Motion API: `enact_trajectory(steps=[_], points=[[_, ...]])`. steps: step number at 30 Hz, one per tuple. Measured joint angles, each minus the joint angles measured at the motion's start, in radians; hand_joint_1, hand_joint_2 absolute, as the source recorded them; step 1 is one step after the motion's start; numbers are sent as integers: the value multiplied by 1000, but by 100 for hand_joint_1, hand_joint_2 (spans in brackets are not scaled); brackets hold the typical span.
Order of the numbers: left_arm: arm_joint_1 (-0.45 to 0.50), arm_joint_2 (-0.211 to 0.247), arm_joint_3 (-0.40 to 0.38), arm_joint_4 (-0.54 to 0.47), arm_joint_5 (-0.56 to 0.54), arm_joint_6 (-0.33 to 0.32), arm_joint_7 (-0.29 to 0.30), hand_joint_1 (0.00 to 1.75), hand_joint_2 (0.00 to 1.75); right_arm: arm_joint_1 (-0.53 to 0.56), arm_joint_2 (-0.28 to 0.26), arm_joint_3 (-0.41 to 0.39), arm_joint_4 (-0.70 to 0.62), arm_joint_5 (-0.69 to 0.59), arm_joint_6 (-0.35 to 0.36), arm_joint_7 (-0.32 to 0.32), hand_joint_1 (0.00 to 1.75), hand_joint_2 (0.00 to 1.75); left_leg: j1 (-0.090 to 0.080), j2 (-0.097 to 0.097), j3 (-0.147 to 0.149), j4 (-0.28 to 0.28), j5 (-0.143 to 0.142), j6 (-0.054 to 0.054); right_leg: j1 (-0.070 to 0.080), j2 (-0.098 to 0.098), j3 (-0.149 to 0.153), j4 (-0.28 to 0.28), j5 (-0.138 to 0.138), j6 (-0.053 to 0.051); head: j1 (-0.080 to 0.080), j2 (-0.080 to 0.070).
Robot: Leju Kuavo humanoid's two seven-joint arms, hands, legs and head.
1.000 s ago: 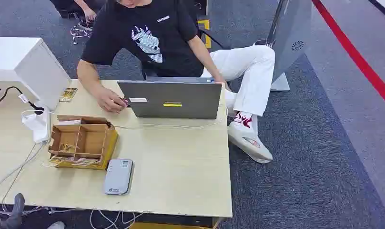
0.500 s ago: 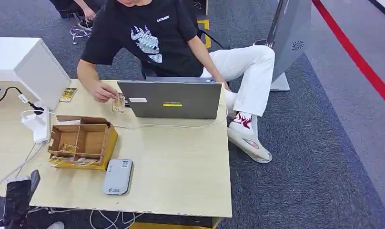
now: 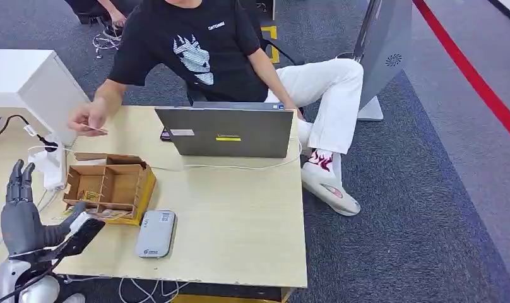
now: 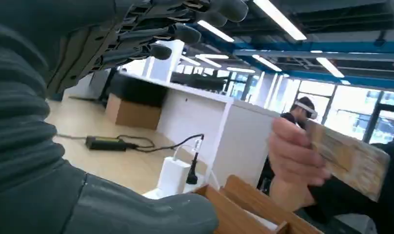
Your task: Pass the card to the sensor for recognition and then transmit it.
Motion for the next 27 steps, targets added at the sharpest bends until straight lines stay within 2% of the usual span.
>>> enact_trajectory(steps=[7,14,18,21,22,27], points=[[-28,97,-144,-5,-184,59,74,0,175,0,1,-14,0,22,5,3,0,175,0,0,0,0,0,0,0,0,0,0,0,0,0,0],[-65,163,-290,-5,-357,127,162,0,175,0,6,-29,0,49,11,9,0,175,0,0,0,0,0,0,0,0,0,0,0,0,0,0],[-80,185,-345,-2,-440,171,216,0,175,0,8,-40,0,71,14,16,0,175,0,0,0,0,0,0,0,0,0,0,0,0,0,0],[-87,188,-356,6,-465,190,221,3,175,0,8,-43,0,83,14,21,0,175,0,0,0,0,0,0,0,0,0,0,0,0,0,0],[-89,187,-356,7,-467,192,219,175,175,0,8,-43,0,86,14,21,0,175,0,0,0,0,0,0,0,0,0,0,0,0,0,0],[-90,187,-357,21,-466,193,206,175,175,0,8,-50,0,91,14,21,0,175,0,0,0,0,0,0,0,0,0,0,0,0,0,0]])
